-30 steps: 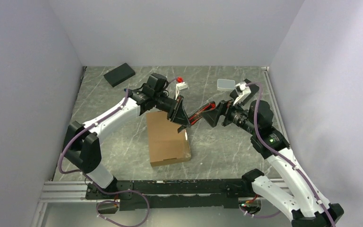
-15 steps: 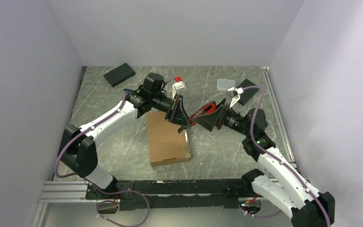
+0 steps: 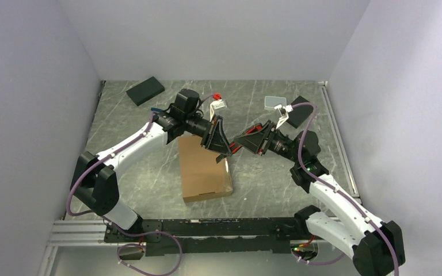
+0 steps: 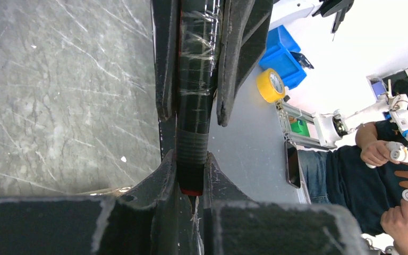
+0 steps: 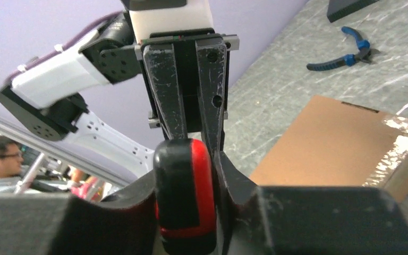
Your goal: Unpack the express box
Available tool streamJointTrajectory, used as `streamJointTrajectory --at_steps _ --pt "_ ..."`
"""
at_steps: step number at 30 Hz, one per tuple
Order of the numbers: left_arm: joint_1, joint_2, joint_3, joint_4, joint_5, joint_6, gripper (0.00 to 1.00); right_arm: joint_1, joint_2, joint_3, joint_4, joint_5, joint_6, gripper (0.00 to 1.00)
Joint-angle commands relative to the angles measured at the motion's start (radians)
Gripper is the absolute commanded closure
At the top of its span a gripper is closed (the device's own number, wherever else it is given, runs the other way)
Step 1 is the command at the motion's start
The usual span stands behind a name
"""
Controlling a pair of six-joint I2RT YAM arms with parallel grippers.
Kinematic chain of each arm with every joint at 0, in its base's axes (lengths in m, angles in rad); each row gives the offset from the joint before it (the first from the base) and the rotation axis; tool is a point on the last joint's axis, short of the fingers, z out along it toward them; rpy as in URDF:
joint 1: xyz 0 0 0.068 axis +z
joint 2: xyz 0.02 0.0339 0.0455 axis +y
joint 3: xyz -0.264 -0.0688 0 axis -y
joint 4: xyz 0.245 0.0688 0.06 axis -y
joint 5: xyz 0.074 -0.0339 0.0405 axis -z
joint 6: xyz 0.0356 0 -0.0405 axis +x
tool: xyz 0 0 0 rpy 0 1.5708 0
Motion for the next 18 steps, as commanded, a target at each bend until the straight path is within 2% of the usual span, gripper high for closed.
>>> streamJointTrajectory --at_steps 1,2,4,7,9,10,14,16,18 --pt "0.007 0.000 0.055 -0.068 -0.023 0.055 0.97 -0.001 -0.004 0.071 -0.081 0.036 -0.116 0.79" --pt "0.013 -0.002 0.052 -0.066 -0.042 0.053 0.93 -0.001 -0.004 0.087 -0.135 0.058 -0.148 0.87" --pt "0.028 -0.006 0.041 -0.054 -0.100 0.035 0.74 -0.001 -0.006 0.124 -0.268 0.120 -0.215 1.00" --pt "0.069 -0.010 0.039 -0.059 -0.183 0.017 0.43 -0.001 -0.012 0.163 -0.408 0.222 -0.315 1.00" --pt "0.107 -0.015 0.031 -0.051 -0.255 -0.007 0.25 -0.001 -0.016 0.188 -0.514 0.325 -0.354 1.00" --pt "0.135 -0.017 0.028 -0.054 -0.318 -0.027 0.20 -0.001 -0.014 0.204 -0.559 0.389 -0.370 1.00" --pt "0.236 -0.024 0.016 -0.083 -0.540 -0.103 0.16 0.001 0.004 0.232 -0.639 0.534 -0.387 1.00" --pt "0.269 -0.026 0.017 -0.148 -0.715 -0.158 0.14 0.003 0.025 0.255 -0.668 0.580 -0.393 1.00" --pt "0.290 -0.032 0.019 -0.220 -0.819 -0.199 0.14 0.017 0.044 0.279 -0.689 0.636 -0.403 1.00"
